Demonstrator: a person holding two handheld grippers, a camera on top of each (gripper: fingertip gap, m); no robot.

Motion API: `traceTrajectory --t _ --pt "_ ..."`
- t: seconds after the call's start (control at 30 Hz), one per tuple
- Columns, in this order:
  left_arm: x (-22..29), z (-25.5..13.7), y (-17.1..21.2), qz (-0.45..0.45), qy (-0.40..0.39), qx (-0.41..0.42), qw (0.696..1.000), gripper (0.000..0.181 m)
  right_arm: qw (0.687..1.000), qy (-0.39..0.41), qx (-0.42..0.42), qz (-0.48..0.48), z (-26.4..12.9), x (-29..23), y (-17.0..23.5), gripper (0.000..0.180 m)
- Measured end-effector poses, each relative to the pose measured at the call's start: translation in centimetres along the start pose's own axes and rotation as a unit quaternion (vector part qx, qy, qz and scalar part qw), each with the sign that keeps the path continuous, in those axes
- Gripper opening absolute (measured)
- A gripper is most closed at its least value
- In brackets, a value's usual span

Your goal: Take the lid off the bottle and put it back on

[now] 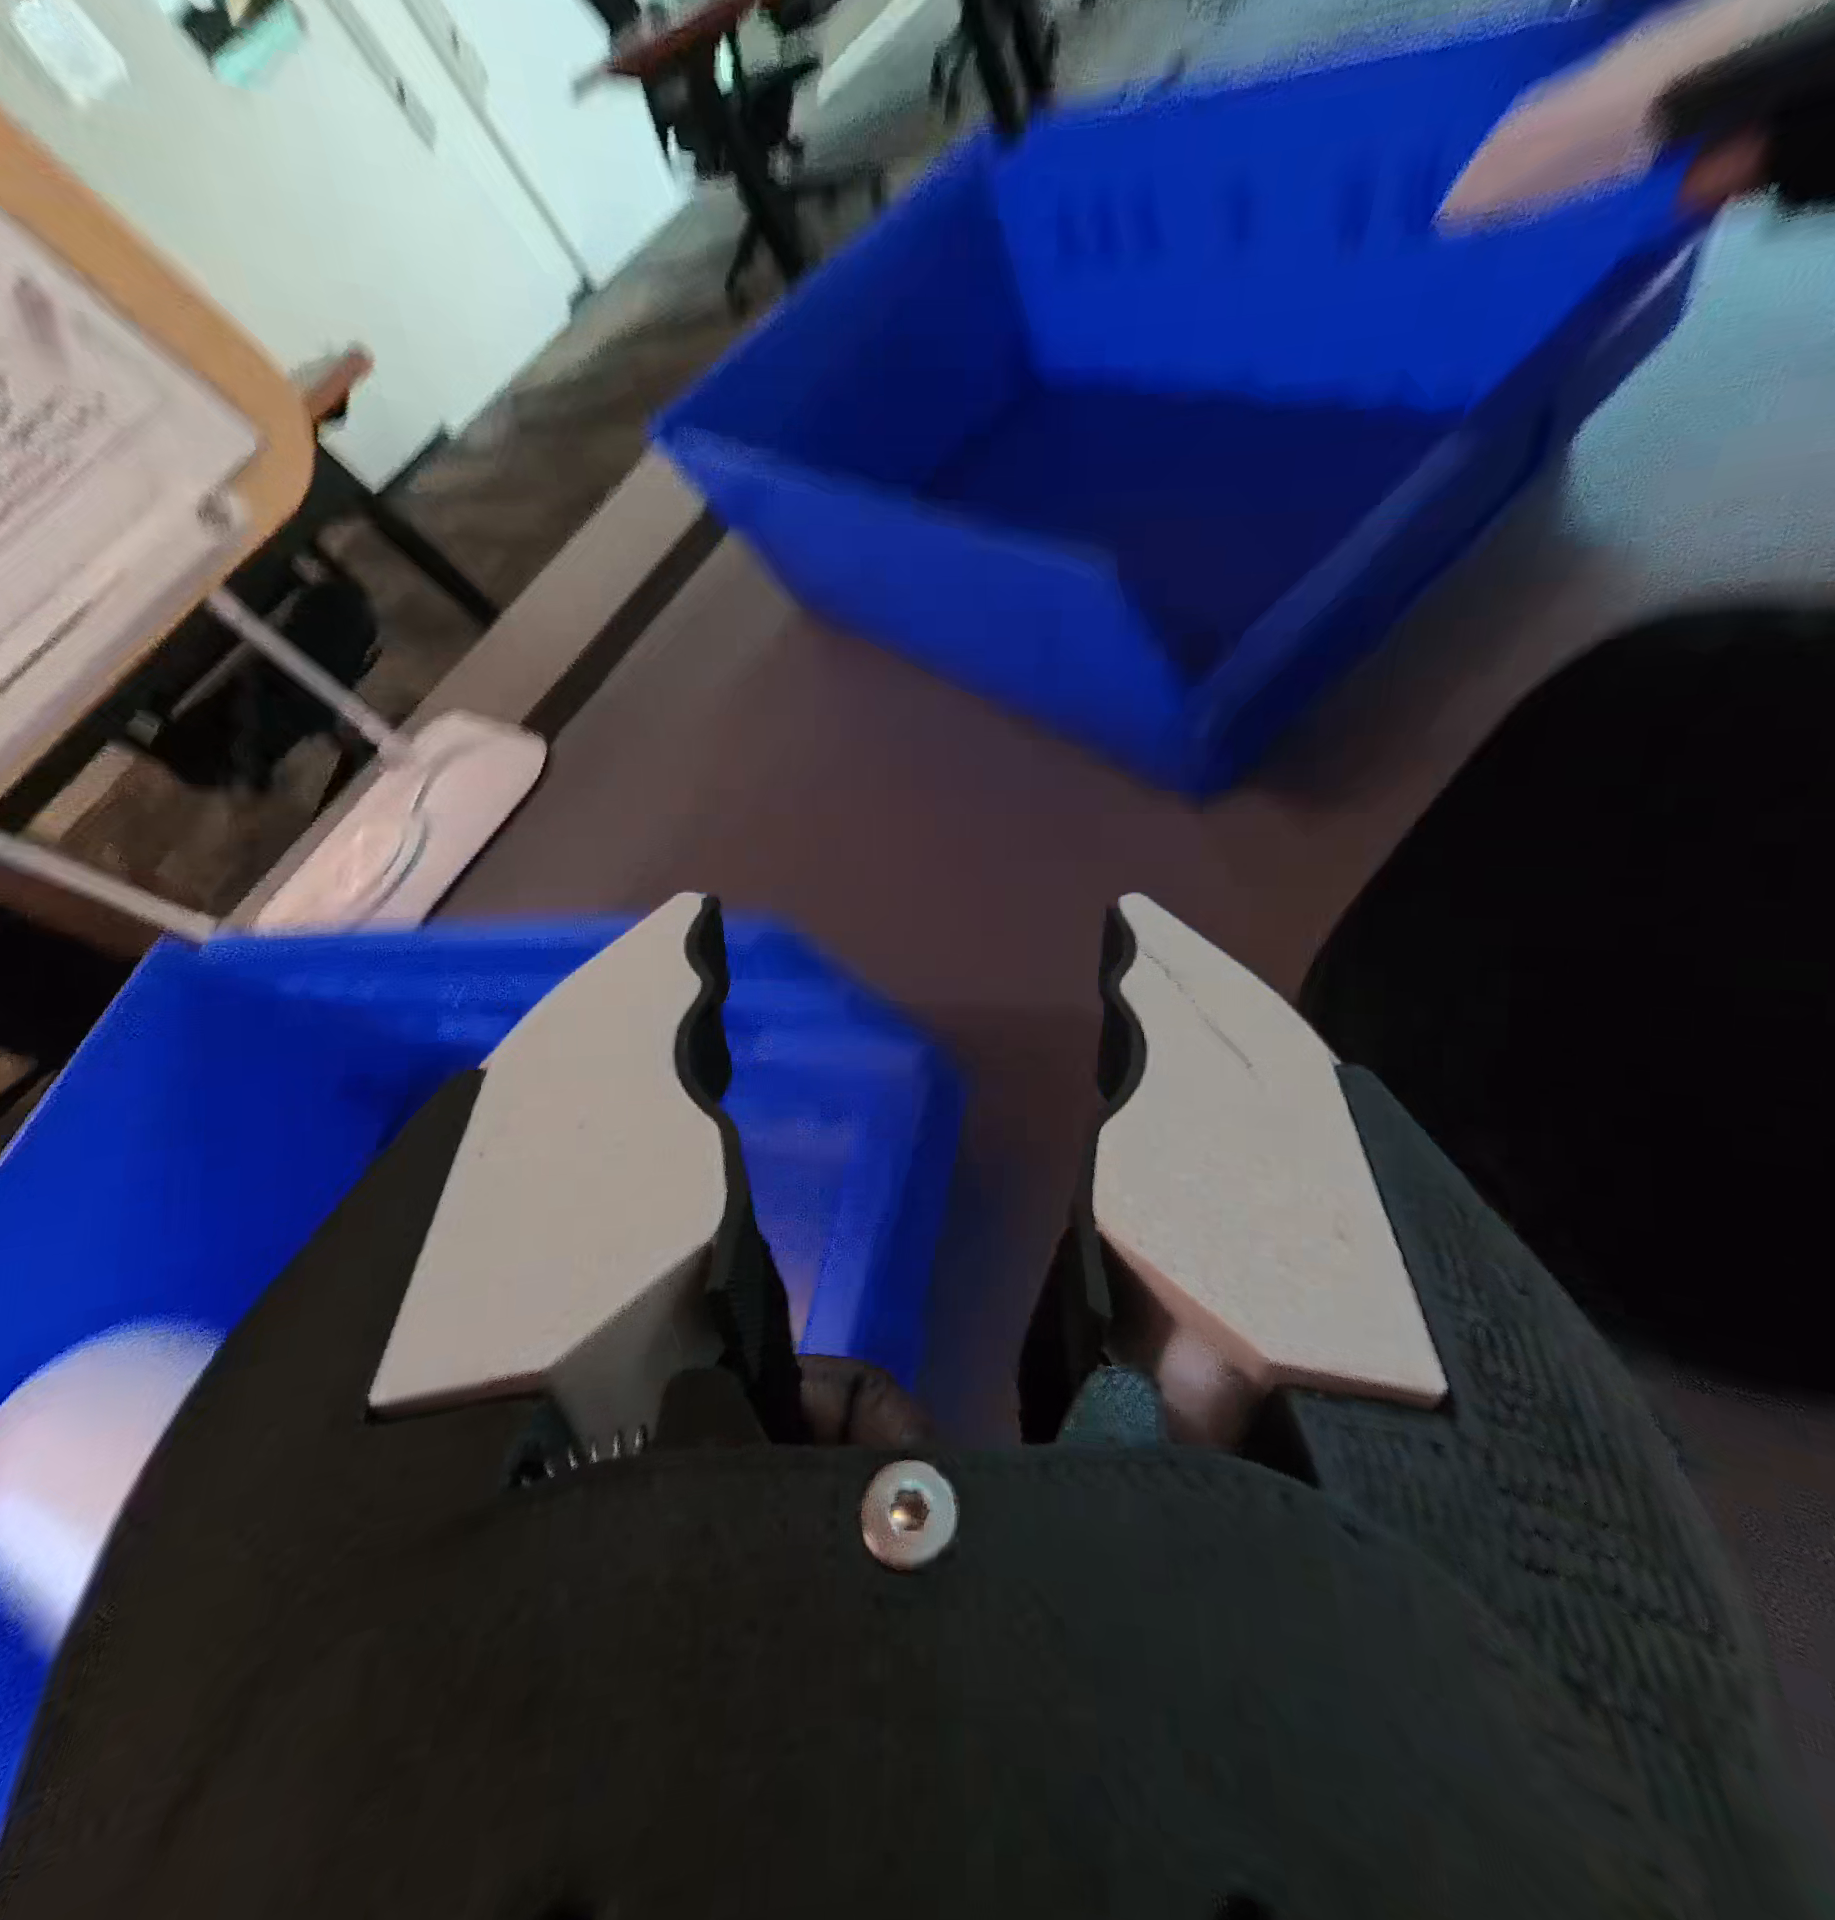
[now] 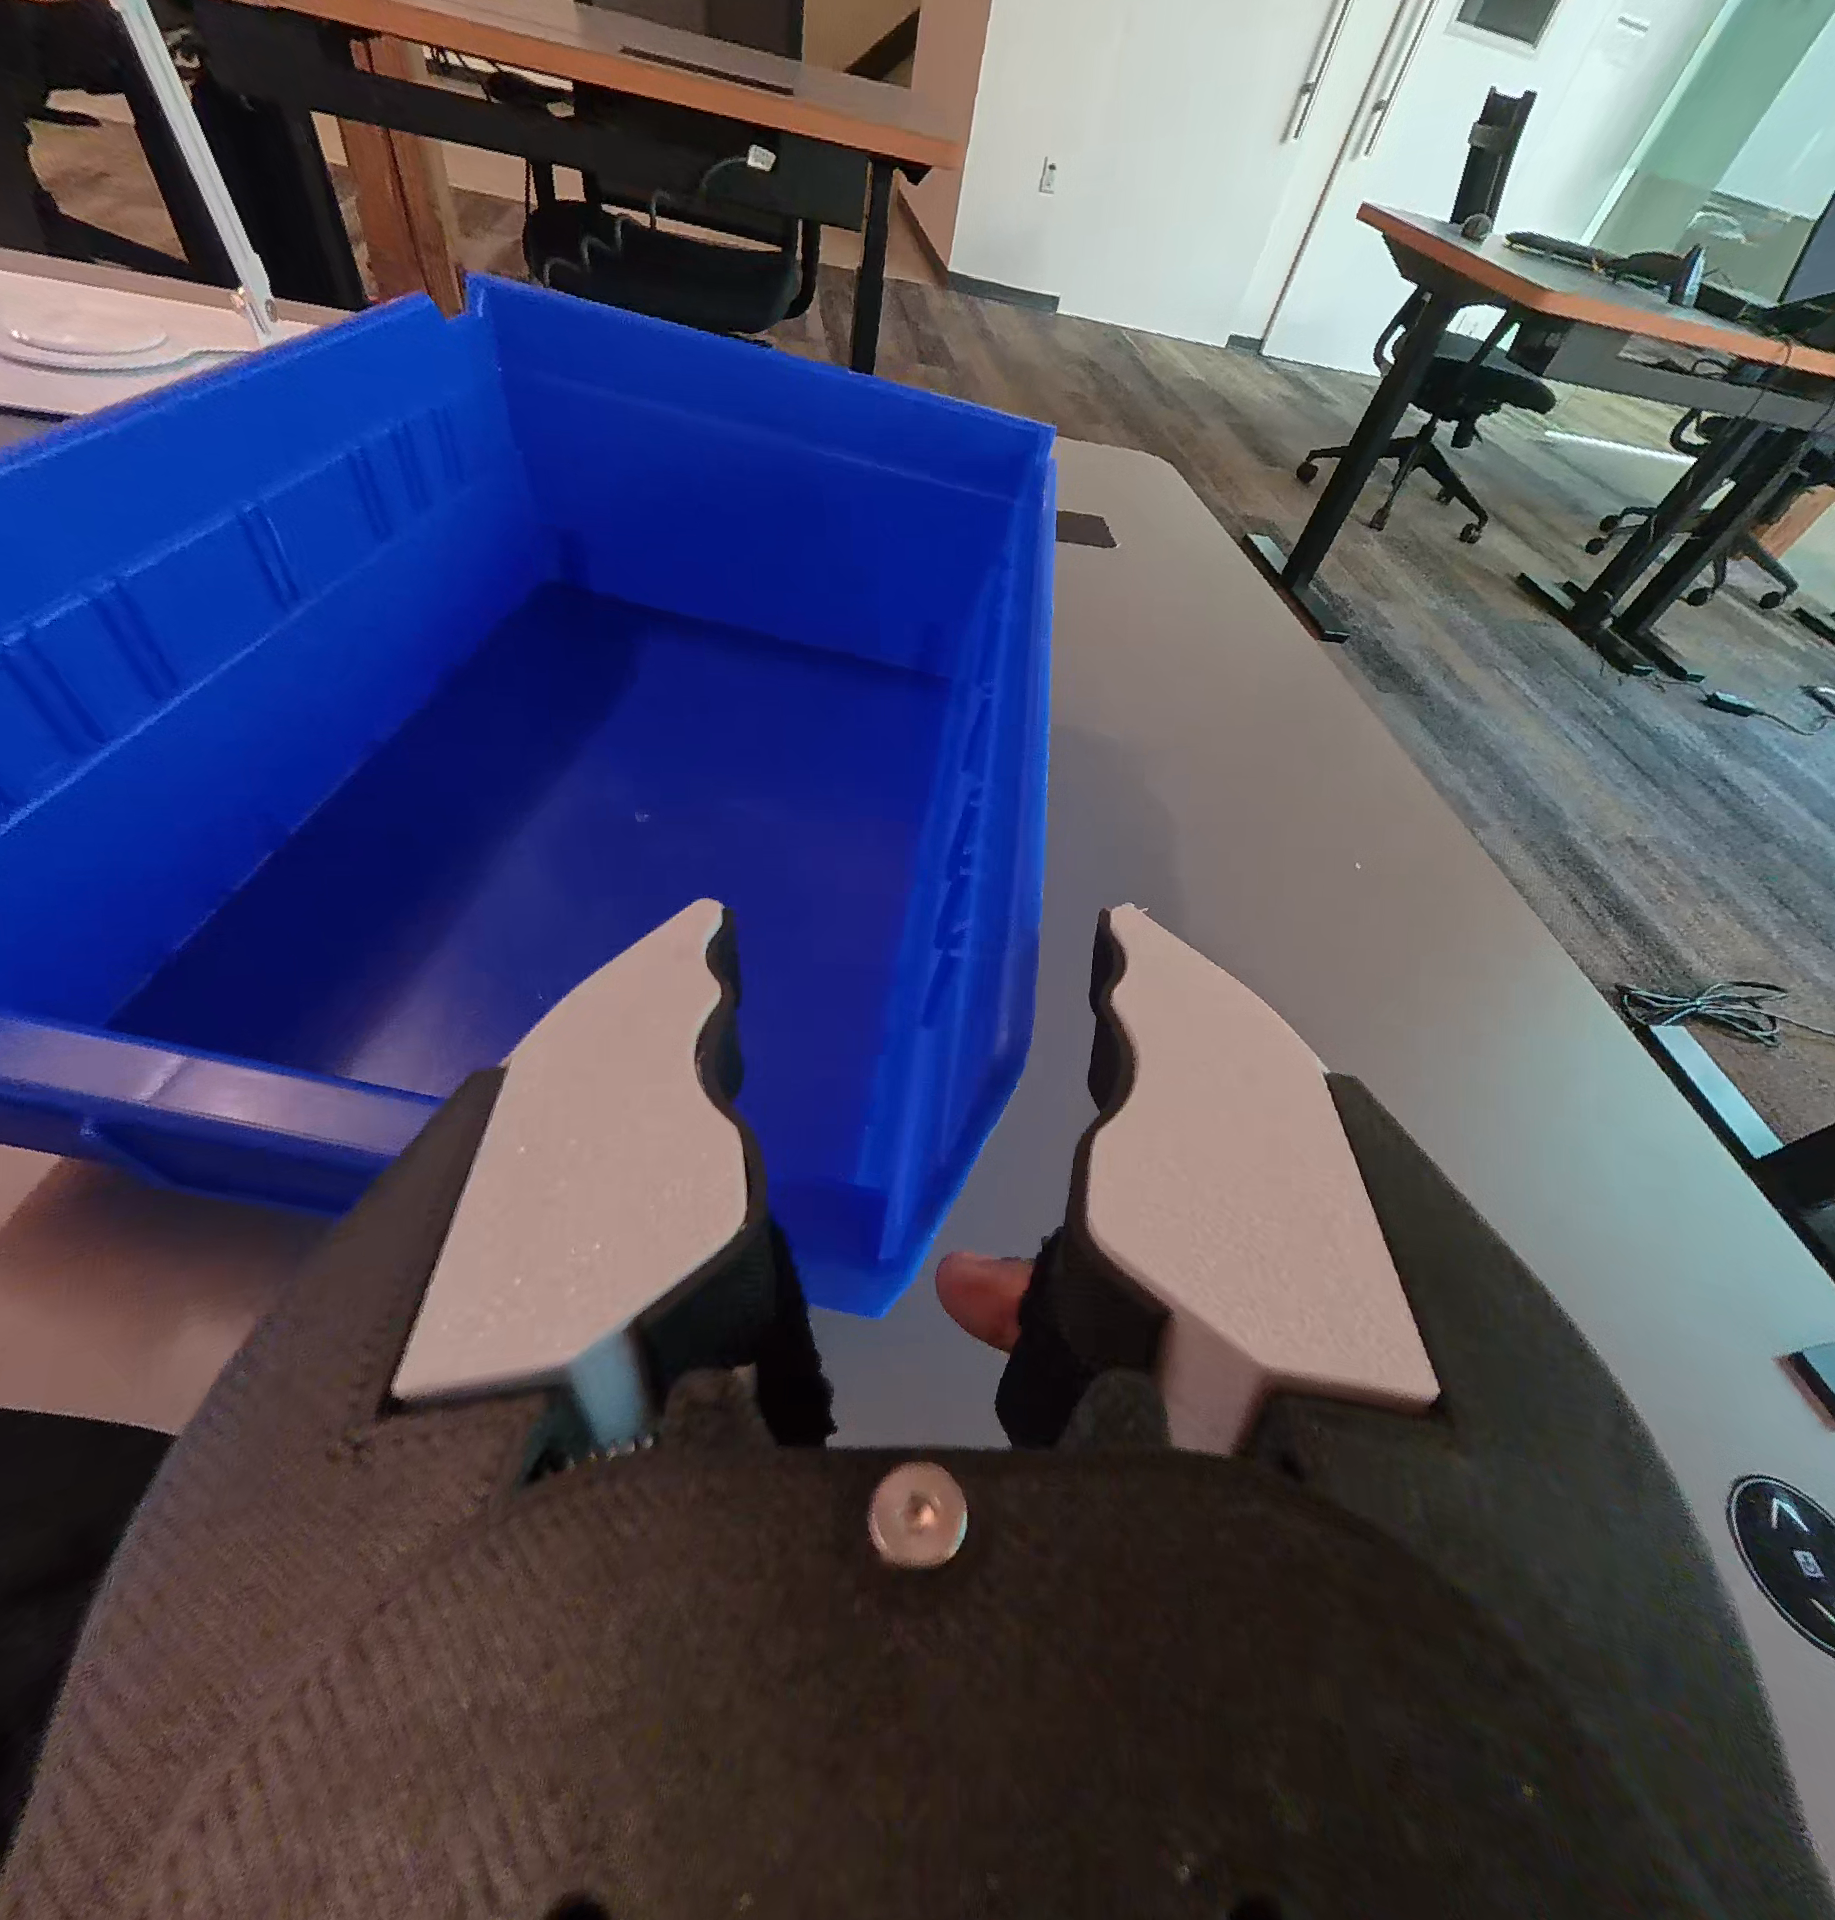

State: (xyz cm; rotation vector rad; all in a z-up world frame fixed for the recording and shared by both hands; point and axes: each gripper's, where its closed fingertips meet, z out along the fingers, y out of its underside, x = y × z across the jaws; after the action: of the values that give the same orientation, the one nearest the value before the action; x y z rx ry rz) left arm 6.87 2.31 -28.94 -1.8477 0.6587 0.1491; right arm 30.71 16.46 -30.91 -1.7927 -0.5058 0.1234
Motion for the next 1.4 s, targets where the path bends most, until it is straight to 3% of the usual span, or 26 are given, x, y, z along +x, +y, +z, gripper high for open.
traceTrajectory --t 0.13,0.23,0.27,0.57,0.8,1.03,1.13,1.23,1.3,1.4 --pt "-3.1 -4.2 9.5 0.017 0.0 -0.168 0.986 0.068 1.0 -0.015 0.011 0.011 0.1 -0.8 -0.4 0.065" --pt "-3.7 -6.7 15.2 0.026 0.016 -0.254 0.967 0.04 1.0 -0.002 0.001 -0.006 0.2 -1.1 -0.3 0.07" --pt "-4.0 -7.3 16.3 0.03 0.012 -0.266 0.963 0.04 1.0 0.002 -0.003 -0.017 0.2 -1.1 -0.2 0.07" --pt "-7.4 -12.2 20.3 0.041 -0.018 -0.277 0.96 0.038 1.0 0.01 0.02 -0.02 -0.6 -0.4 -1.2 0.067" --pt "-11.5 -18.2 25.1 0.025 0.012 -0.29 0.957 0.038 0.999 0.017 0.031 -0.006 -1.2 0.6 -1.6 0.065" --pt "-14.1 -23.5 28.8 0.025 0.011 -0.319 0.947 0.04 0.993 -0.007 0.05 -0.107 -2.3 -0.9 -2.9 0.058" --pt "-14.7 -25.3 29.7 0.029 0.009 -0.323 0.946 0.043 0.965 -0.106 0.057 -0.235 -3.2 -5.1 -2.6 0.049" --pt "-14.6 -26.6 27.6 -0.024 0.012 -0.273 0.962 0.046 0.918 -0.201 0.012 -0.341 -3.5 -9.3 0.0 0.051" --pt "-15.3 -27.5 25.3 -0.045 -0.001 -0.231 0.972 0.047 0.903 -0.217 -0.023 -0.369 -2.5 -10.6 1.5 0.057" --pt "-18.4 -28.7 23.6 -0.004 -0.068 -0.22 0.973 0.047 0.883 -0.202 -0.098 -0.412 -0.3 -10.8 4.3 0.063"
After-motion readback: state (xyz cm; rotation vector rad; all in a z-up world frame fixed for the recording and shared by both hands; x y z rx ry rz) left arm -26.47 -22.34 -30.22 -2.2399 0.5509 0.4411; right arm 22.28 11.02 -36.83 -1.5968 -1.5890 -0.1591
